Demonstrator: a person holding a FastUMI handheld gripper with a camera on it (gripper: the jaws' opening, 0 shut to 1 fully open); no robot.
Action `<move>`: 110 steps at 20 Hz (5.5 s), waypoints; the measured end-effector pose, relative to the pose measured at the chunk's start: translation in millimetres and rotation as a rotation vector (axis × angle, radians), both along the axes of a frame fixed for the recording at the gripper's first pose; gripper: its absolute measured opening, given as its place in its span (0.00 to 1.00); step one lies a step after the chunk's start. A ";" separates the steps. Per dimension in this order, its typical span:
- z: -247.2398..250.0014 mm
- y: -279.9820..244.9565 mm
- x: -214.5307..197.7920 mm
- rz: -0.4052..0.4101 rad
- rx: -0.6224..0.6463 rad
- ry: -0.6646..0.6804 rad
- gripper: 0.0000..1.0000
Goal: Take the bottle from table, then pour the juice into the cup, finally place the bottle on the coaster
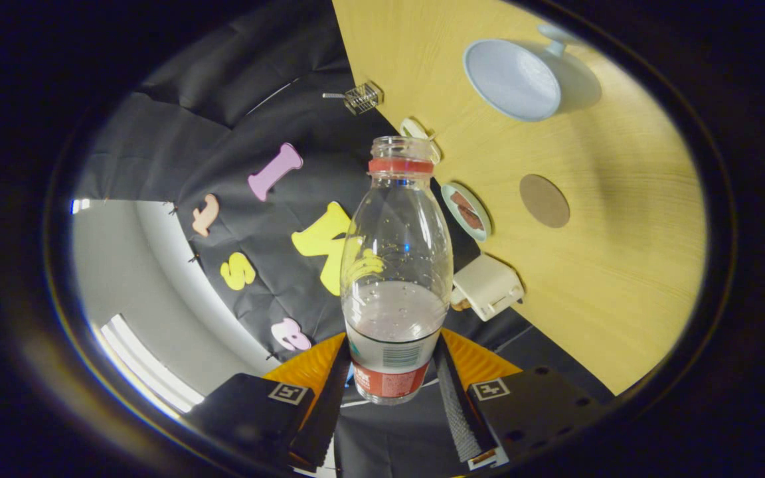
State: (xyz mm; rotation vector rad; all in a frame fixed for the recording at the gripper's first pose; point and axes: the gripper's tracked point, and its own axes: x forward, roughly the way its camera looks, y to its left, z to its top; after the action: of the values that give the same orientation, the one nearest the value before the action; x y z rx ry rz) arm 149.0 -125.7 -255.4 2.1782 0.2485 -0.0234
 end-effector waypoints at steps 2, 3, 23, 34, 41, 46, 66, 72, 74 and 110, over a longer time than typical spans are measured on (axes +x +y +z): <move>-0.1 4.4 -0.8 0.024 -0.009 0.000 0.74; -0.6 5.9 -2.3 0.036 -0.027 -0.001 0.74; -12.0 45.5 -18.2 0.263 -1.069 -0.059 0.75; -27.5 42.2 -66.2 0.379 -1.906 0.058 0.76; -12.8 36.5 -43.3 0.286 -2.110 0.073 0.76; -20.4 27.4 -0.1 0.293 -2.191 0.074 0.76; -180.2 24.3 90.3 0.552 -2.170 0.158 0.77; -201.2 33.7 93.8 0.612 -2.138 0.154 0.78; -204.0 31.6 94.7 0.614 -2.139 0.163 0.79; 148.7 43.9 -89.7 0.175 -2.142 -0.119 1.00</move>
State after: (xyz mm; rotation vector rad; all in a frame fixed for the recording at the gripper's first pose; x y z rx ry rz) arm 59.2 -81.9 -106.7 0.0251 0.1615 -0.0341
